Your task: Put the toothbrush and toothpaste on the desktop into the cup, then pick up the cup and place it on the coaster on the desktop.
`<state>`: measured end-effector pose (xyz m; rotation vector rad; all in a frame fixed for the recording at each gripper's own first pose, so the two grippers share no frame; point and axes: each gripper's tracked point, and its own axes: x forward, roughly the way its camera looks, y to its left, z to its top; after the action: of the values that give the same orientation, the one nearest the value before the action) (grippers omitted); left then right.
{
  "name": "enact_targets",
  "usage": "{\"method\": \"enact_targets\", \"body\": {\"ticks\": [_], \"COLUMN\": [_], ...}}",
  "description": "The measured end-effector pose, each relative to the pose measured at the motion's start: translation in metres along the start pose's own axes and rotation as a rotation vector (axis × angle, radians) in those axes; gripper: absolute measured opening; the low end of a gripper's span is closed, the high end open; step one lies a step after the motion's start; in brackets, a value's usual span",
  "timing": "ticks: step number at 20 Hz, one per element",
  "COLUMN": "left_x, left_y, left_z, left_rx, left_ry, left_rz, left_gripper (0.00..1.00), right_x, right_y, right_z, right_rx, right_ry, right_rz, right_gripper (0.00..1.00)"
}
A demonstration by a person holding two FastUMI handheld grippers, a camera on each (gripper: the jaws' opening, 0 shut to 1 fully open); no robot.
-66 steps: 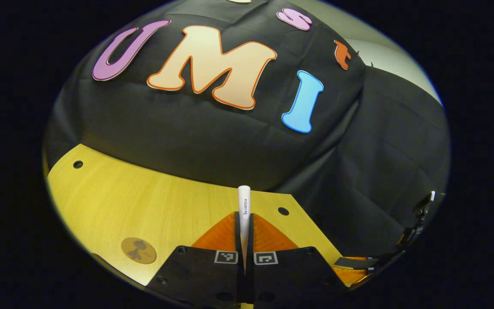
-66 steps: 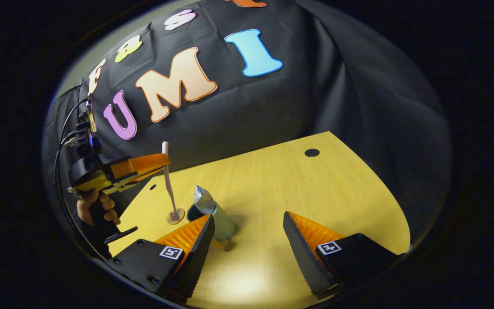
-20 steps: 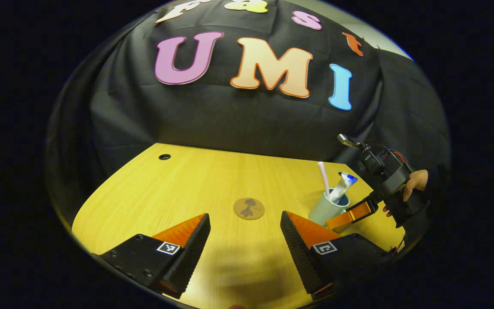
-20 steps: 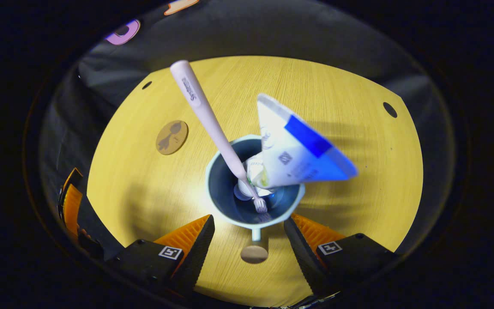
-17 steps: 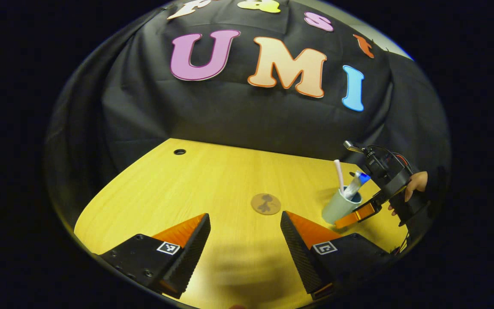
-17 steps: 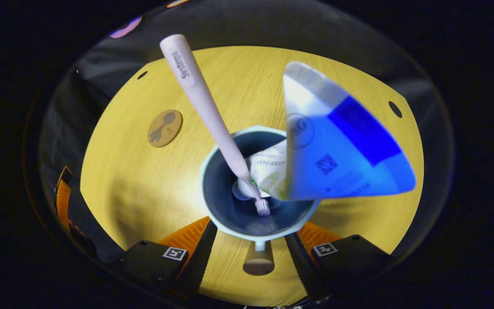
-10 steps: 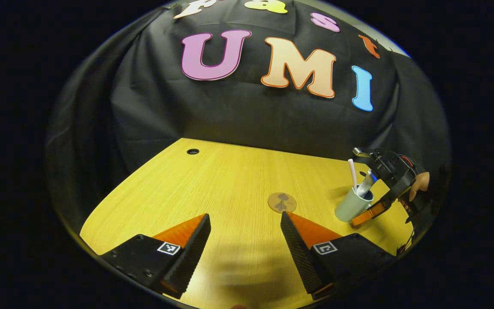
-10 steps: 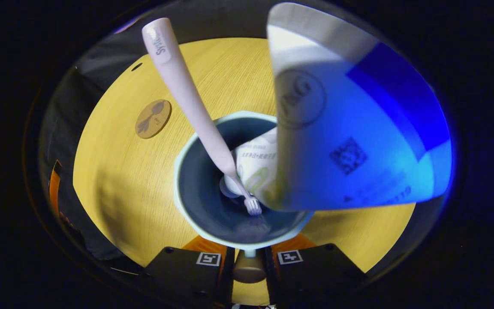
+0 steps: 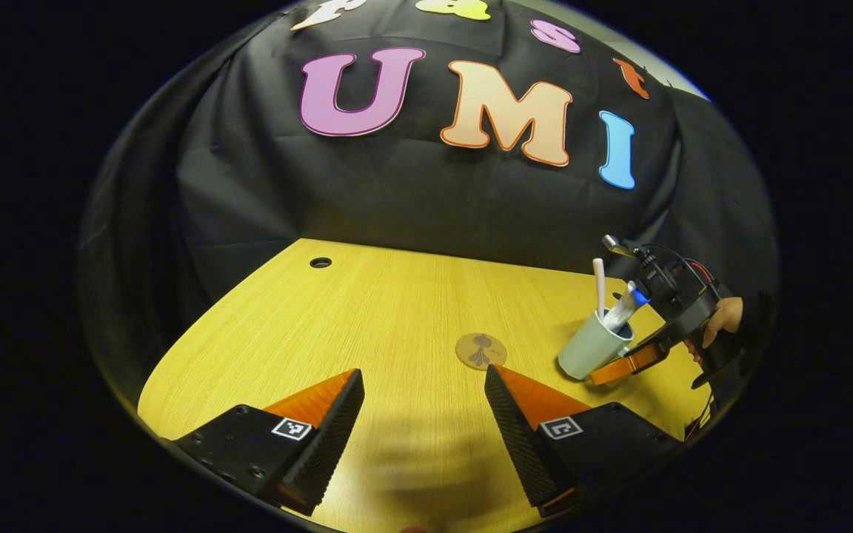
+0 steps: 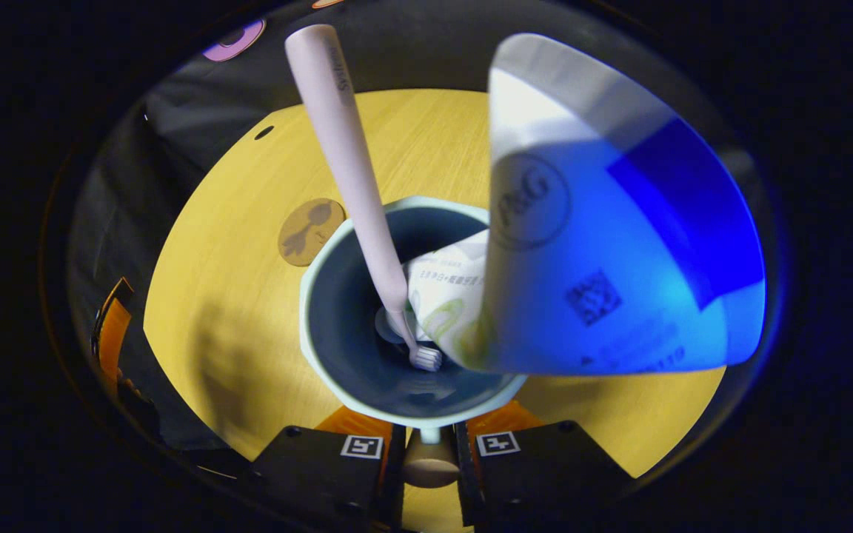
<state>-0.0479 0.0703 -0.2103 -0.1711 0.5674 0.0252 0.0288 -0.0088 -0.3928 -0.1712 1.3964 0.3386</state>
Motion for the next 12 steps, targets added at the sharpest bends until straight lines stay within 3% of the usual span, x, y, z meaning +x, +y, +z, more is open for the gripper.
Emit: {"method": "enact_targets", "body": {"ticks": [3, 4, 6, 10, 11, 12], "left_x": [-0.001, -0.001, 0.0, 0.0, -0.001, -0.002], "left_y": [0.013, 0.016, 0.027, 0.059, 0.066, 0.072], "left_z": [0.0, -0.002, -0.003, -0.003, -0.003, -0.003], "left_rx": [0.004, 0.001, -0.01, -0.024, -0.028, -0.033], "left_ry": [0.004, 0.008, 0.017, 0.02, 0.02, 0.024], "left_rz": [0.002, 0.005, 0.012, 0.035, 0.038, 0.04], "left_gripper": [0.95, 0.95, 0.95, 0.95, 0.95, 0.95], "right_x": [-0.005, -0.007, -0.008, -0.01, -0.01, -0.012], "right_y": [0.005, 0.005, 0.005, 0.005, 0.006, 0.006], "right_z": [0.007, 0.006, 0.008, 0.012, 0.012, 0.013], "right_rx": [-0.001, -0.005, -0.023, -0.051, -0.054, -0.058], "right_ry": [-0.018, -0.02, -0.026, -0.03, -0.023, -0.018], "right_rz": [0.025, 0.034, 0.045, 0.052, 0.052, 0.047], "right_gripper": [0.28, 0.31, 0.28, 0.31, 0.28, 0.31]}}
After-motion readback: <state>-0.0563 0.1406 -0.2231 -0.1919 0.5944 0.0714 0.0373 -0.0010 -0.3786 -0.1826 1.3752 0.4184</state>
